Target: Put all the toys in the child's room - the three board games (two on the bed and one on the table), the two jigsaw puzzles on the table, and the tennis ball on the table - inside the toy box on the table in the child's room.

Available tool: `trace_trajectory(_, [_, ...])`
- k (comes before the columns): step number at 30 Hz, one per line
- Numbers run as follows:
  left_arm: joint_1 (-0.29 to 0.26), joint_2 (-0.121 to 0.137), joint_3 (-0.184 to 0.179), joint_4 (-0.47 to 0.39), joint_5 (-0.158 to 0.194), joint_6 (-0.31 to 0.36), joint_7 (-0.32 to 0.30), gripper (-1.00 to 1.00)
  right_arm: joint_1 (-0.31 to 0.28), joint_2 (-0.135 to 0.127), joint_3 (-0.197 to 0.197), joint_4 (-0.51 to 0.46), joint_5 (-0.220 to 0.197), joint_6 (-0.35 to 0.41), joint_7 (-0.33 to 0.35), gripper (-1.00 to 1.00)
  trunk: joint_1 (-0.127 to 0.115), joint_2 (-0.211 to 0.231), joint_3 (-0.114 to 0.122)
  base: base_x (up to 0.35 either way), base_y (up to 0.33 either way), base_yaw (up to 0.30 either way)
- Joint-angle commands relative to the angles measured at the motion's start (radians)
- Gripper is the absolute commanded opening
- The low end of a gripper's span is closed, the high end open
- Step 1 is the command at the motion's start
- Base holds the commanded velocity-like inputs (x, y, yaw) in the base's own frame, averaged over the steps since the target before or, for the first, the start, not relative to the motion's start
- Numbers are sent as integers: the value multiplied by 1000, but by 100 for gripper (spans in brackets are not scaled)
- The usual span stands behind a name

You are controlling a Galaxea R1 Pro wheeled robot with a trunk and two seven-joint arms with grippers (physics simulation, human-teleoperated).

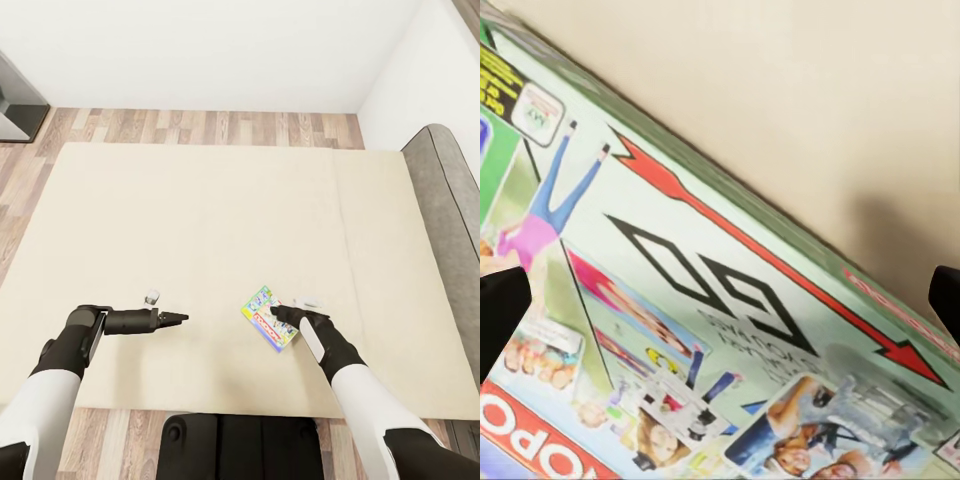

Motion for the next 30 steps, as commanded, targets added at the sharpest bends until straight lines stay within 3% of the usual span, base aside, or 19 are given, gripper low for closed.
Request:
trace_trajectory(1, [0,-1,3,-1,-11,10,-9,100,0,0,-1,-2,-8,5,0,100,1,-2,-1,0,0,0])
trace_trajectory(21, [0,1,5,-1,-10,10,-10,100,-1,-10,-8,2,-20,70,17,100,1,-2,-1,0,0,0])
trace_trajectory(30, [0,1,5,-1,-10,10,-10,100,-1,-2,-7,64,-20,78,20,100,1,-2,-1,0,0,0])
